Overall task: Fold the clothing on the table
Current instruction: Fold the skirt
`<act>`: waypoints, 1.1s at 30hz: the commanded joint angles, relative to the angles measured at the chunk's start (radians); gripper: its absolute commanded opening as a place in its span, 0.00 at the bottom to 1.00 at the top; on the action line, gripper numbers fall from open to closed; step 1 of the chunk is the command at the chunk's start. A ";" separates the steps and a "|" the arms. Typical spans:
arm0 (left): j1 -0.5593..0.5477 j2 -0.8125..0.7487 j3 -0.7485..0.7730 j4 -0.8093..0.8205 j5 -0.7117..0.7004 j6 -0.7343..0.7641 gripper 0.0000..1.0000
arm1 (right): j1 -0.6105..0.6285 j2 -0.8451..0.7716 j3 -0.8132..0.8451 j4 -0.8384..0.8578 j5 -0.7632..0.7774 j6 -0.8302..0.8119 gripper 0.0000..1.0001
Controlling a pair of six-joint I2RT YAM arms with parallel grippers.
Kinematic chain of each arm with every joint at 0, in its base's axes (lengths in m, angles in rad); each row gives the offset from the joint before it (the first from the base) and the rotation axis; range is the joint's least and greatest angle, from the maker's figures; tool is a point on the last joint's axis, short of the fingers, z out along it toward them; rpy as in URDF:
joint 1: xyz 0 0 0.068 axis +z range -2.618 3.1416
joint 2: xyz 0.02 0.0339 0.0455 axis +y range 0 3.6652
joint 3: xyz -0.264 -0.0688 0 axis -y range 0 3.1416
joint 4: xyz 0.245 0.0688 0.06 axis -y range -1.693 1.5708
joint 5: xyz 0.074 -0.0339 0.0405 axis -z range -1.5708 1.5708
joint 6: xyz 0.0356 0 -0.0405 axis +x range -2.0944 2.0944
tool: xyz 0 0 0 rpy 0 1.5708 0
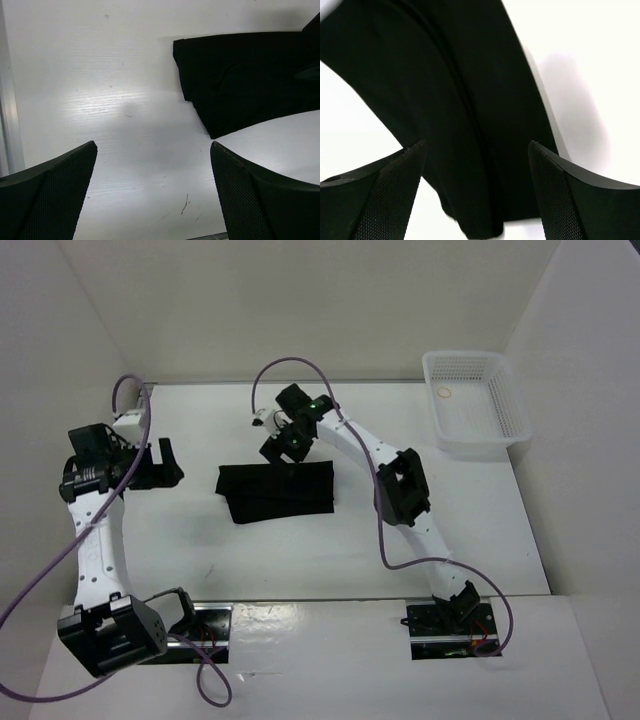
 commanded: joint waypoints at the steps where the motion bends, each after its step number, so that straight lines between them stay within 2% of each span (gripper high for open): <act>1: 0.052 -0.066 -0.043 0.028 0.019 -0.032 1.00 | 0.083 0.057 0.178 -0.116 -0.096 -0.052 0.87; 4: 0.092 -0.106 -0.066 0.038 0.010 -0.032 1.00 | 0.104 0.137 0.310 -0.163 -0.139 -0.065 0.87; 7: 0.113 -0.132 -0.089 0.047 0.010 -0.032 1.00 | 0.104 0.307 0.630 -0.310 -0.150 -0.075 0.88; 8: 0.124 -0.132 -0.098 0.047 0.010 -0.021 1.00 | 0.104 0.316 0.667 -0.327 -0.139 -0.091 0.88; 16: 0.167 -0.120 -0.098 0.047 0.042 -0.012 1.00 | 0.113 0.364 0.730 -0.314 -0.145 -0.100 0.88; 33: 0.167 -0.091 -0.107 0.047 0.051 -0.003 1.00 | 0.113 0.474 0.804 -0.323 -0.145 -0.100 0.88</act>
